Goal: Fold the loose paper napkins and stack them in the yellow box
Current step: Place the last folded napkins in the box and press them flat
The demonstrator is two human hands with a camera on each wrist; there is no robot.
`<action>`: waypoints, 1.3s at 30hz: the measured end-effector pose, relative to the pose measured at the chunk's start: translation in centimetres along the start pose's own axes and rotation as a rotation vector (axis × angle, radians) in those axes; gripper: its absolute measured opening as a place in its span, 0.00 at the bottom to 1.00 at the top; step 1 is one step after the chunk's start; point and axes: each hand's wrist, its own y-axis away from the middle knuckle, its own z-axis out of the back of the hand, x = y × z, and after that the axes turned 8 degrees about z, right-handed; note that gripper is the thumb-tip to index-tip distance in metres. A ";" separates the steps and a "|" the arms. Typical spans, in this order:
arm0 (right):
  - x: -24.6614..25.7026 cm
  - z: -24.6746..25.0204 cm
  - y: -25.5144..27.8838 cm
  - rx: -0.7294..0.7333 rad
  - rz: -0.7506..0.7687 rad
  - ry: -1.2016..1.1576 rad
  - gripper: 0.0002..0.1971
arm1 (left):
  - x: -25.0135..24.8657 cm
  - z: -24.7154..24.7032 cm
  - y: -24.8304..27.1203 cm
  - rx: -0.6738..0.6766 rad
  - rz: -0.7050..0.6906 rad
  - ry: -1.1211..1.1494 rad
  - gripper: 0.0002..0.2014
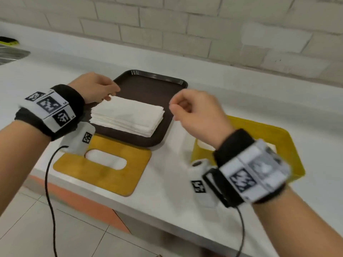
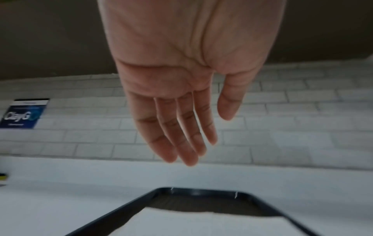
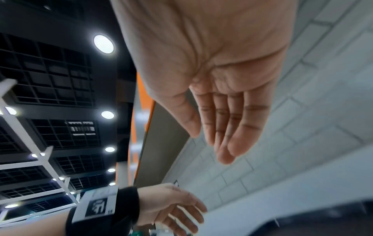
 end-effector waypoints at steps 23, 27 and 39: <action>-5.3 -11.5 -11.5 0.270 -0.602 0.263 0.16 | 6.6 -2.6 -9.0 -0.071 0.247 -0.374 0.25; -5.5 -11.9 -12.2 0.164 -0.624 0.217 0.22 | 6.9 -2.8 -9.1 -0.120 0.230 -0.321 0.27; -4.5 -11.9 -12.6 0.006 -0.577 -0.073 0.30 | 6.9 -3.6 -9.3 -0.044 0.230 -0.347 0.32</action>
